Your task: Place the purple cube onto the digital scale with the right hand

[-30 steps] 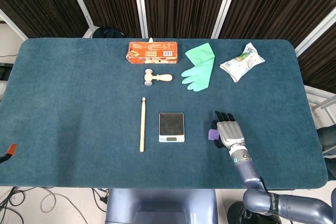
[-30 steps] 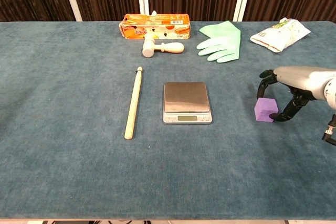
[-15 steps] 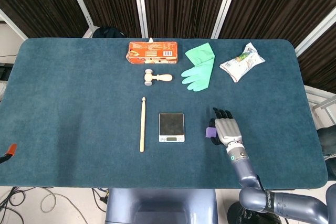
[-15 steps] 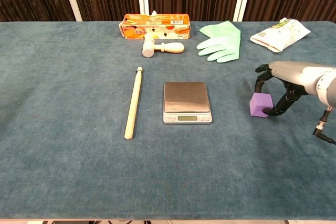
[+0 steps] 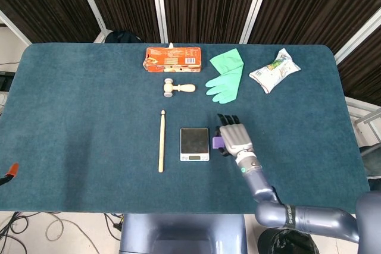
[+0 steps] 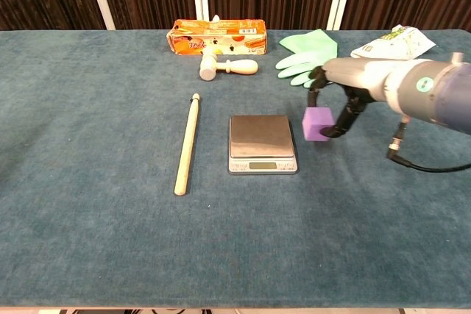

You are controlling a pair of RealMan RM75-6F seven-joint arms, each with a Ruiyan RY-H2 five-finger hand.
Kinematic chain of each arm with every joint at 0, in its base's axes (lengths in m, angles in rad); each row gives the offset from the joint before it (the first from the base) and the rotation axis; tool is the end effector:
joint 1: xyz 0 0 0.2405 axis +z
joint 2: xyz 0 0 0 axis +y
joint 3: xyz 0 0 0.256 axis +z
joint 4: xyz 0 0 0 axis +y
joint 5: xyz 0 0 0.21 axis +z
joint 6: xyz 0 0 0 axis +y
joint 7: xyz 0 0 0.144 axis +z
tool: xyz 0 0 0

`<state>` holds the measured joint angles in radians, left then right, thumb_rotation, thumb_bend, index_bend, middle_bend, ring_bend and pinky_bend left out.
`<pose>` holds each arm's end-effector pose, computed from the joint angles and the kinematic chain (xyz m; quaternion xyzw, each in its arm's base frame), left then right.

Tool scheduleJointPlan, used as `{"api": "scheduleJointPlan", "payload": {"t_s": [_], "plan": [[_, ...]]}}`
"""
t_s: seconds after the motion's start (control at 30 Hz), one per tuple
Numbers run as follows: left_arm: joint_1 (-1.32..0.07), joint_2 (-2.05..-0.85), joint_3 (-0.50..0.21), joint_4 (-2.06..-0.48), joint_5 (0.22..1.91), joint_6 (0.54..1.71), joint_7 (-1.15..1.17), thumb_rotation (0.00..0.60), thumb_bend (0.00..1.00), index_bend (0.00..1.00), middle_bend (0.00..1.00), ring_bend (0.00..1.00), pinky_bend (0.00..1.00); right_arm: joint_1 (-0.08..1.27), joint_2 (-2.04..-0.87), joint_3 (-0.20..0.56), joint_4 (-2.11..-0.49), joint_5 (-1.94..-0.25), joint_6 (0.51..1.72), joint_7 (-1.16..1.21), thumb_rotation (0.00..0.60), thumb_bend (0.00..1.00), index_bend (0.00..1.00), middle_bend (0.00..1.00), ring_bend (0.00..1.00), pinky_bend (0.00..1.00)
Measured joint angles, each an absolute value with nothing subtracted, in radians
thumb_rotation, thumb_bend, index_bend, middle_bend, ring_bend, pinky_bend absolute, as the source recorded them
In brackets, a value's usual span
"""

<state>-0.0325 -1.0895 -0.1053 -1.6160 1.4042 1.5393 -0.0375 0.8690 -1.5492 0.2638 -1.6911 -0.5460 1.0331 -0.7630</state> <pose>-0.3262 0.1745 0.1889 -0.5288 -0.3919 -0.3958 0.6404 -0.1087 -0.3436 -0.0198 0.7237 -0.4459 0.2816 0.4452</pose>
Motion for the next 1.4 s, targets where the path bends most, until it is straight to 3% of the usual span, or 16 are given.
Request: {"api": "scheduleJointPlan", "payload": {"t_s": [0.53,0.8,0.9,1.2,1.4], "plan": [[-0.033,-1.087,-0.104,-1.614,1.405,1.536,-0.043,0.6,0.25,0.09,0.0,0.0,0.0,1.028,-1.657,0.299,-1.614,-0.385,1.053,-0.894,0.6,0.41,0.46,0.0,0.0,0.0],[-0.034,-1.087,-0.104,-1.613,1.407,1.536,-0.044,0.6,0.25,0.09,0.0,0.0,0.0,1.067,-1.678,0.293,-1.589,-0.33,1.065,-0.936,0.6,0.39,0.08,0.0,0.0,0.0],[-0.034,-1.085,-0.103,-1.611,1.408,1.535,-0.047,0.6,0.25,0.09,0.0,0.0,0.0,1.079,-1.679,0.289,-1.59,-0.3,1.07,-0.954,0.6,0.35,0.0,0.0,0.0,0.0],[-0.034,-1.085,-0.103,-1.611,1.406,1.535,-0.043,0.6,0.25,0.09,0.0,0.0,0.0,1.098,-1.65,0.299,-1.645,-0.257,1.109,-0.974,0.6,0.34,0.0,0.0,0.0,0.0],[-0.034,-1.085,-0.103,-1.611,1.406,1.535,-0.041,0.6,0.25,0.09,0.0,0.0,0.0,1.053,-1.55,0.292,-1.781,-0.334,1.188,-0.942,0.6,0.34,0.0,0.0,0.0,0.0]]}}
